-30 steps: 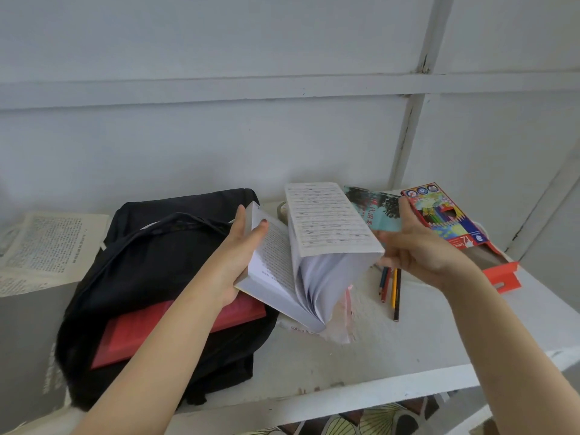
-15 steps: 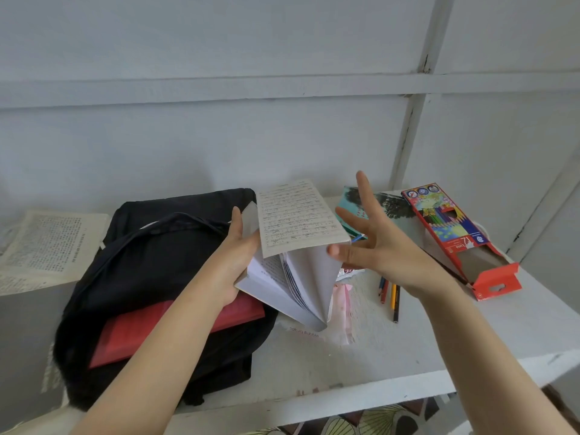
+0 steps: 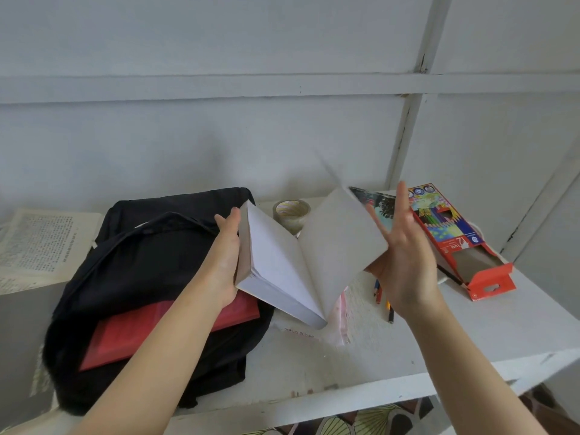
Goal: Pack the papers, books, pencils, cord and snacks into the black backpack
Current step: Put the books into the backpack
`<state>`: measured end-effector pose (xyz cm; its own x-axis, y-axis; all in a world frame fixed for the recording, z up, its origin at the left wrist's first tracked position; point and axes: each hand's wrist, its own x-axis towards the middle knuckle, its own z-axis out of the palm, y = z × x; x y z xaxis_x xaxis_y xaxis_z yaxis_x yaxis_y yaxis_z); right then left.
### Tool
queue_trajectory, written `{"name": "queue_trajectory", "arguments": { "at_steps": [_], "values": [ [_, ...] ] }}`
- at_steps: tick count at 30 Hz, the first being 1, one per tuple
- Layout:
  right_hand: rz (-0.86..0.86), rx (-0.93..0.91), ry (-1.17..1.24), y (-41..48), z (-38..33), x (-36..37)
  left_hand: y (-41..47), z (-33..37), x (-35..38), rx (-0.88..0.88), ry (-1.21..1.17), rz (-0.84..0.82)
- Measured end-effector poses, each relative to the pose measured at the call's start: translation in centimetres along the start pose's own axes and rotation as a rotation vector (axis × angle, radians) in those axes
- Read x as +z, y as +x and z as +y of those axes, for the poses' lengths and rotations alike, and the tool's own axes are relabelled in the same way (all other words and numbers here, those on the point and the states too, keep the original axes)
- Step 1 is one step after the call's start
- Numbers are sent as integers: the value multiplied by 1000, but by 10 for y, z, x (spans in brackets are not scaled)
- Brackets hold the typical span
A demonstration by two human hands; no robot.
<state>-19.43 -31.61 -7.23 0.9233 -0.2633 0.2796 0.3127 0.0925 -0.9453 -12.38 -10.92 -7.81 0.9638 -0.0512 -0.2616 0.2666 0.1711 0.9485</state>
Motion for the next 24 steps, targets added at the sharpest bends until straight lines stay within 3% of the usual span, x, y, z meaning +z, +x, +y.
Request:
{"name": "queue_trajectory", "arguments": {
  "at_steps": [10, 18, 24],
  "values": [
    [74, 32, -93, 0, 9, 13, 6, -1, 13, 64, 117, -124],
    [-300, 383, -383, 17, -17, 41, -14, 11, 45, 92, 183, -196],
    [-464, 260, -787, 74, -28, 40, -9, 12, 59, 13, 228, -318]
  ]
}}
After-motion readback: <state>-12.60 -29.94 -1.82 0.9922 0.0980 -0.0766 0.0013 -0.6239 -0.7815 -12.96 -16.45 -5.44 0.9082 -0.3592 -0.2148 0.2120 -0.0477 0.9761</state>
